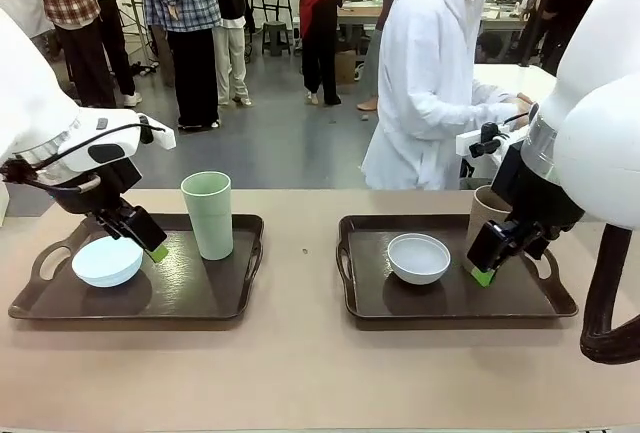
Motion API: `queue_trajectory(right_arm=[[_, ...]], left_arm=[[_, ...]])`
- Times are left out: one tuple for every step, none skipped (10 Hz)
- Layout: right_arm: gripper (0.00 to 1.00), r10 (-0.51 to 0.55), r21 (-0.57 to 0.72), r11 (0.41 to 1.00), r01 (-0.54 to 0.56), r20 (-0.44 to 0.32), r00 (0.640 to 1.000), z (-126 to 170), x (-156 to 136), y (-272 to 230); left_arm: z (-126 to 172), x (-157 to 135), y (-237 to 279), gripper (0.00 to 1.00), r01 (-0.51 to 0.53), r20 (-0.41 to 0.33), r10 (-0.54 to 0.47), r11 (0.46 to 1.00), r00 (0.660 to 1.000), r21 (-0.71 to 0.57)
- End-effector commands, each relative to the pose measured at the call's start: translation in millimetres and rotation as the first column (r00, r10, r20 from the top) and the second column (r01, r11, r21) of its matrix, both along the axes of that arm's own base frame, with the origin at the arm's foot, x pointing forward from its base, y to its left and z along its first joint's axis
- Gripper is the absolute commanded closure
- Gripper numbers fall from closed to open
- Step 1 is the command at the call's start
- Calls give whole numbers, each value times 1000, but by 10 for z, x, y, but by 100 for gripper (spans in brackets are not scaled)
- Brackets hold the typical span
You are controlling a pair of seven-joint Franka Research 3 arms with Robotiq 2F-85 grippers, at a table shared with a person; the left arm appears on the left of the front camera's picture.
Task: Set up a tray with a mat and arrange the tableware.
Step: Pick up the Picnic Bowl and Reusable plastic cup from the Handle tray in front of the human's position and hold them in the air.
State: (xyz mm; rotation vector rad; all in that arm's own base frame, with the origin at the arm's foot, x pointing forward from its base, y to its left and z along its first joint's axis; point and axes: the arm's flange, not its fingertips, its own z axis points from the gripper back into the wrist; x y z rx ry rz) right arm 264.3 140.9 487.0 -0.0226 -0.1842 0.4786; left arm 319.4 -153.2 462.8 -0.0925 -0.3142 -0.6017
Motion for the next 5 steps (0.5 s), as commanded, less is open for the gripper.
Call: queue_trajectory(right_arm=[[0, 18, 15, 1000, -18, 21, 1000, -52, 115, 40], [0, 0, 0, 1000, 0, 0, 1000, 0, 0, 0], [0, 67, 30, 997, -67, 7, 998, -60, 199, 45], [0, 40, 106, 994, -37, -35, 999, -128, 335, -60], [0, -38, 158, 986, 48, -70, 997, -143, 389, -350]], left_arm=[[-99, 114, -38, 0, 29, 33, -29, 999, 999, 16], [-99, 114, -38, 0, 29, 33, -29, 999, 999, 16], [-22, 22, -11, 0, 8, 5, -8, 1000, 1000, 3], [29, 70, 63, 0, 58, -81, -63, 997, 995, -56], [127, 62, 203, 0, 69, -110, -83, 990, 990, -123]])
